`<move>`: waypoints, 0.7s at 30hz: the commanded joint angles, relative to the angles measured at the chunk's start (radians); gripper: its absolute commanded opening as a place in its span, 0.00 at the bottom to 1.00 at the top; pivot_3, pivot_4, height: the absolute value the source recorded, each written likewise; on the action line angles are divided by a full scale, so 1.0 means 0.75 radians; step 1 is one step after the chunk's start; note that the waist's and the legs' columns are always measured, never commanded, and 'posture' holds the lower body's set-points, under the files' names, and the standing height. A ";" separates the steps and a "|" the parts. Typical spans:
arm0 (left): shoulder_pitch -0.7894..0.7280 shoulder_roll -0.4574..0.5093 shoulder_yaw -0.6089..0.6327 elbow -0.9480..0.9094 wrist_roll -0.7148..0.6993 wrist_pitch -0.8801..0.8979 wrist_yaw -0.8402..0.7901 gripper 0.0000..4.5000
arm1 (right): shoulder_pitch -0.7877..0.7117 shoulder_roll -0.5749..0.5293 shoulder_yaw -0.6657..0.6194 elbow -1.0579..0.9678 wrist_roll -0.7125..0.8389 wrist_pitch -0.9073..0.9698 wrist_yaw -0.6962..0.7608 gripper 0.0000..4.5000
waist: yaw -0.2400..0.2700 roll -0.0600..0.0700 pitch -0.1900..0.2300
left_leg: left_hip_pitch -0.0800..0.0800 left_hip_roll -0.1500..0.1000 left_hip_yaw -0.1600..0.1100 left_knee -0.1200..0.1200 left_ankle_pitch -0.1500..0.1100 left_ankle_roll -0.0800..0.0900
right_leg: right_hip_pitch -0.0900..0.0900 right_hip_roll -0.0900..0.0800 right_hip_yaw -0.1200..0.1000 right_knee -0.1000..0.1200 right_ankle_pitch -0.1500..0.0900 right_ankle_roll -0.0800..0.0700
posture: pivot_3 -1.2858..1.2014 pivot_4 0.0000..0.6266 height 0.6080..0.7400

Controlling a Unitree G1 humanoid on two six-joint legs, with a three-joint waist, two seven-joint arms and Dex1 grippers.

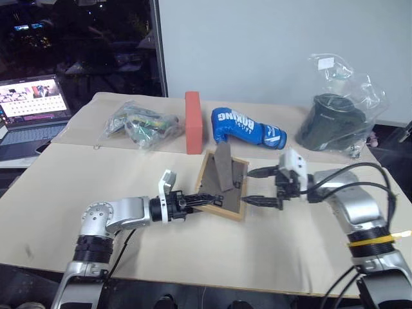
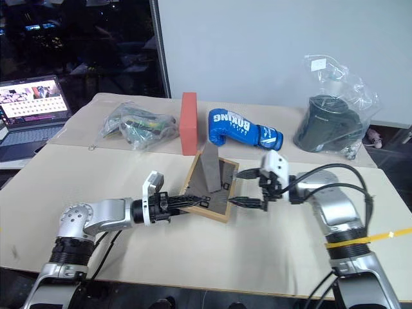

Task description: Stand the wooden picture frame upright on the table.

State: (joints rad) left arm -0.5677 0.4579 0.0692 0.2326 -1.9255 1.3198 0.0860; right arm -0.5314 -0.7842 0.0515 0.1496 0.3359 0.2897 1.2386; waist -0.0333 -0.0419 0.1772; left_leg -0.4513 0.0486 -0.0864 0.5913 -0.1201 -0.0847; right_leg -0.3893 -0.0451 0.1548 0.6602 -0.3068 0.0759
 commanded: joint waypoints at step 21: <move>-0.094 -0.071 -0.010 -0.029 -0.062 0.010 -0.002 0.26 | -0.054 0.076 0.013 0.224 -1.454 -1.605 -1.586 0.99 | -0.015 0.005 0.003 | 0.006 -0.001 -0.001 -0.001 0.005 -0.002 | 0.002 -0.001 0.001 0.004 0.001 -0.001 | 0.52 0.24 1.00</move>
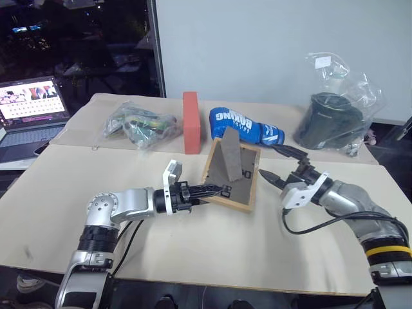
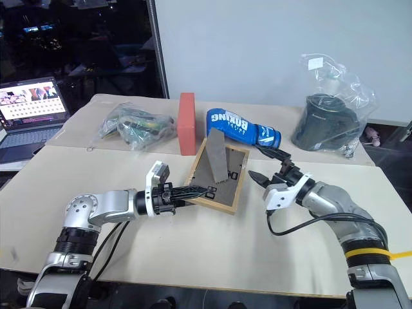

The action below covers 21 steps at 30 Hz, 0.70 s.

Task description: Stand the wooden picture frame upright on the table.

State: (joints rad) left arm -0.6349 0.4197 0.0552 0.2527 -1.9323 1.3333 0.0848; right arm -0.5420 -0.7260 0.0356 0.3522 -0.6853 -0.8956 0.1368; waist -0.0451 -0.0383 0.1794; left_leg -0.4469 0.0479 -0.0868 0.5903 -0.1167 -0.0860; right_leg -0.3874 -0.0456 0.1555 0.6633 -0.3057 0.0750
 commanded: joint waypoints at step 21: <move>0.109 0.143 0.020 -0.318 -0.053 -0.080 -0.051 1.00 | -0.069 0.006 0.136 -0.036 0.175 -0.049 -0.064 0.29 | -0.003 0.000 0.000 | 0.003 0.000 -0.001 0.001 0.000 0.000 | 0.003 0.000 0.000 0.002 0.001 -0.001 | 0.52 0.24 1.00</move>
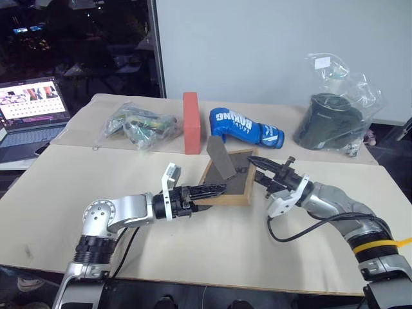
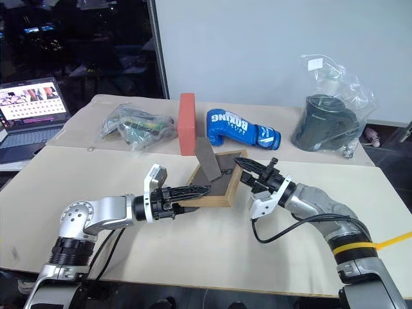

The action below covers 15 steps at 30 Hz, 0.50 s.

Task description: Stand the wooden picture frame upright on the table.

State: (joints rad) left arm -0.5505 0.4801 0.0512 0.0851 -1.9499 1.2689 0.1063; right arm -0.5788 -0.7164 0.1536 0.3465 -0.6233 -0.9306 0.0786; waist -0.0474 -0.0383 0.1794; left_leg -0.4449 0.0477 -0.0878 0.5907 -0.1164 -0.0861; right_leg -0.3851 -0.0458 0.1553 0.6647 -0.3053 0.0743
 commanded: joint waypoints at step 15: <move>0.232 0.422 0.467 -0.536 0.682 -0.396 -0.829 1.00 | -0.120 0.144 -0.030 0.042 0.988 0.767 0.789 0.29 | -0.027 0.001 0.001 | 0.001 0.001 0.000 -0.001 0.000 0.000 | 0.001 0.000 -0.001 0.000 0.000 -0.001 | 0.52 0.24 1.00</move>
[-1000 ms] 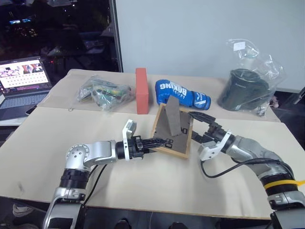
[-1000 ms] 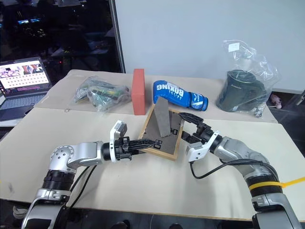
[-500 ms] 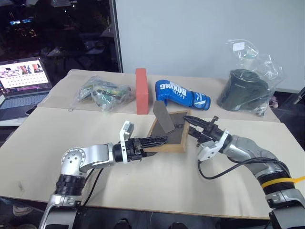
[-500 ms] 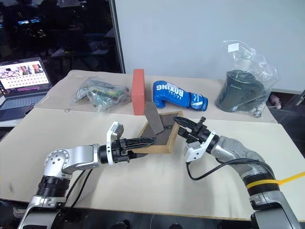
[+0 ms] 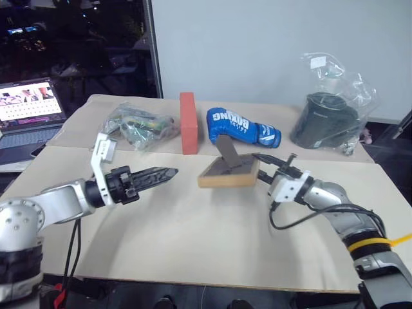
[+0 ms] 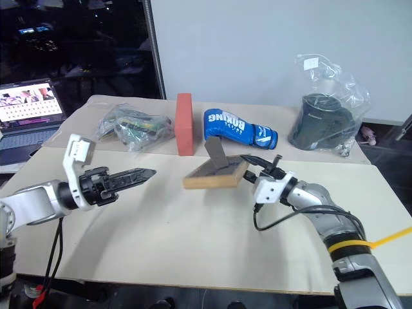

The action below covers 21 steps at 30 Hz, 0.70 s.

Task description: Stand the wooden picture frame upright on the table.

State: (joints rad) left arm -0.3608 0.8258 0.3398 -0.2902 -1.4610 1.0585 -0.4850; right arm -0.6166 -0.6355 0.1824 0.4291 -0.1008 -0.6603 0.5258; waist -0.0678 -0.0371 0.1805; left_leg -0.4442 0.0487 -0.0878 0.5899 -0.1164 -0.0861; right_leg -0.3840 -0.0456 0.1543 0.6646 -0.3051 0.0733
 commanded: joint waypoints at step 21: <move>-0.002 -0.135 0.050 -0.032 0.112 -0.170 0.009 1.00 | -0.132 0.174 -0.427 -0.291 0.962 2.265 0.151 0.29 | -0.003 0.001 0.002 | -0.004 0.001 0.000 -0.001 0.000 0.003 | -0.005 0.001 -0.002 0.000 0.001 -0.001 | 0.52 0.24 1.00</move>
State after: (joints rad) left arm -0.3465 0.7348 0.3703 -0.3164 -1.3628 0.9397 -0.4832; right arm -0.7243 -0.4962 -0.1147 0.2704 0.5880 0.9945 0.6308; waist -0.0698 -0.0361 0.1822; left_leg -0.4476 0.0493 -0.0878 0.5896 -0.1163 -0.0839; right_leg -0.3876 -0.0452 0.1527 0.6647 -0.3046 0.0730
